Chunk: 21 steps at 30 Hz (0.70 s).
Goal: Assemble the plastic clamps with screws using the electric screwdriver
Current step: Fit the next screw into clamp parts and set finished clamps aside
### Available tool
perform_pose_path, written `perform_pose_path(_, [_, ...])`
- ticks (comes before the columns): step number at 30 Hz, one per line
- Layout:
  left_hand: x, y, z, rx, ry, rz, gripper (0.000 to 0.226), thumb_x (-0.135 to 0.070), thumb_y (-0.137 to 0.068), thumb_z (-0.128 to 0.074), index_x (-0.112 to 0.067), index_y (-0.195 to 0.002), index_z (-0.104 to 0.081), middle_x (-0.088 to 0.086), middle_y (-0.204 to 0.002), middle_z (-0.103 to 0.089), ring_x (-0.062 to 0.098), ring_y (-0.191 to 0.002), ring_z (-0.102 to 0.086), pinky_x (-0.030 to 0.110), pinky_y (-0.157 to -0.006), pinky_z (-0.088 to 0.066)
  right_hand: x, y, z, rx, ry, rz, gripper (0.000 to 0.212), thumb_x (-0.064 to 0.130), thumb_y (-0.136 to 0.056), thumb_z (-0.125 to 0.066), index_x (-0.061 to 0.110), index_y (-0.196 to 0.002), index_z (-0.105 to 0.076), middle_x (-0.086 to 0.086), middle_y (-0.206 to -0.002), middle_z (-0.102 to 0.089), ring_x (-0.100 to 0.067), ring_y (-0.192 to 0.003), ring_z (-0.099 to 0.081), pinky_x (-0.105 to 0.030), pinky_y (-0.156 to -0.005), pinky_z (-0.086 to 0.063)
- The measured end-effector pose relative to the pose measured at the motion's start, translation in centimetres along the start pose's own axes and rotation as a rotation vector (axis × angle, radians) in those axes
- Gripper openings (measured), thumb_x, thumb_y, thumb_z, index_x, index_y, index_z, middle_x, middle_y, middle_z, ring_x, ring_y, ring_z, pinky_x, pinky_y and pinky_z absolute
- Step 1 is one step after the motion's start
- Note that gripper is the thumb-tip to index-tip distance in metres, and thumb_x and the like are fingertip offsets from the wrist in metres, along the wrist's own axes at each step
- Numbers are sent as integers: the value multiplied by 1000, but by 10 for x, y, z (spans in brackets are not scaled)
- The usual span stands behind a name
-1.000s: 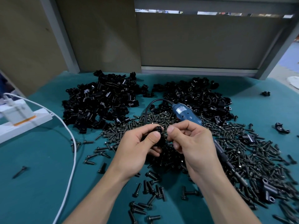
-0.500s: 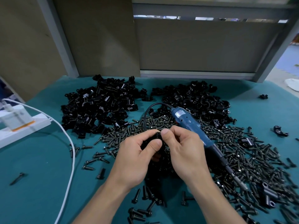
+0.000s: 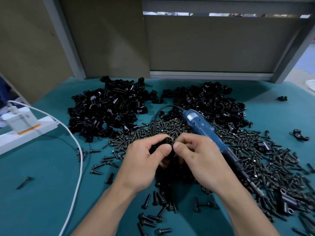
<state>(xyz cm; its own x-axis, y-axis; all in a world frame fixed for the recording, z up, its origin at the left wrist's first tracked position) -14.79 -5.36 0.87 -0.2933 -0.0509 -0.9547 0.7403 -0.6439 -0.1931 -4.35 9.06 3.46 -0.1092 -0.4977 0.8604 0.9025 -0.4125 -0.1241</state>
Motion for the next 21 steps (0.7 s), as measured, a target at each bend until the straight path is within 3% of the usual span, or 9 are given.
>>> perform_pose_path(3, [0,0,-1,-8,19,22,33,-28,-97,-70,-25,-129,-73,-5,-96,-81,21,-74,-77,47,-76,-65,0,0,1,-80,16,61,15,26,-95,-71,27,-80,-69,4,-57,-59,-4,-50,-46,-18,-49,-38])
perform_pose_path(5, [-1,-1,-2,16,67,30,26,-23,-99,-68,-32,-121,-78,-1,-94,-81,21,-73,-77,43,-73,-66,0,-1,2,-124,-3,108,16,18,-90,-77,26,-78,-70,7,-64,-65,-7,-57,-56,-21,-54,-46])
perform_pose_path(7, [-6,1,-3,58,135,34,32,-17,-101,-66,-46,-103,-81,-1,-89,-80,19,-69,-74,34,-66,-64,-2,-1,3,-142,-52,127,17,12,-86,-80,25,-79,-71,4,-68,-69,-14,-63,-63,-33,-60,-54])
perform_pose_path(10, [-8,1,-3,100,147,52,38,-14,-104,-63,-47,-96,-81,1,-86,-79,19,-67,-73,32,-62,-62,-5,-3,5,-107,-119,102,15,14,-82,-82,25,-78,-73,1,-67,-69,-23,-63,-63,-43,-60,-54])
perform_pose_path(13, [-6,1,-3,95,113,56,19,-22,-102,-66,-36,-108,-78,4,-89,-80,25,-73,-77,37,-64,-63,-8,-4,8,-25,-134,68,12,27,-83,-79,24,-74,-72,1,-61,-68,-12,-51,-54,-34,-53,-45])
perform_pose_path(15, [-5,2,-1,95,78,47,22,-31,-96,-68,-30,-115,-77,3,-92,-80,26,-78,-78,43,-71,-65,-8,-3,7,15,-110,76,19,28,-92,-75,23,-74,-72,1,-58,-66,-7,-48,-49,-25,-51,-40])
perform_pose_path(21, [-4,3,0,144,7,3,27,-25,-92,-75,-42,-112,-77,-3,-93,-80,19,-82,-77,46,-78,-65,-3,-2,5,3,-8,34,40,34,-102,-60,21,-64,-58,9,-50,-50,-2,-46,-40,-17,-47,-32])
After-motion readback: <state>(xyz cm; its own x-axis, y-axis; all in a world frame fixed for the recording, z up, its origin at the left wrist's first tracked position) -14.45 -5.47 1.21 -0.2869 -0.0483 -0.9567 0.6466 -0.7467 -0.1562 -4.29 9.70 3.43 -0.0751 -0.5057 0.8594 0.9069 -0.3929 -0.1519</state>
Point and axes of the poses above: each hand's wrist, its own y-axis away from the middle knuckle, its own z-axis out of the back of the hand, x = y × z, the point moved 1 cm from there along -y, towards the middle knuckle
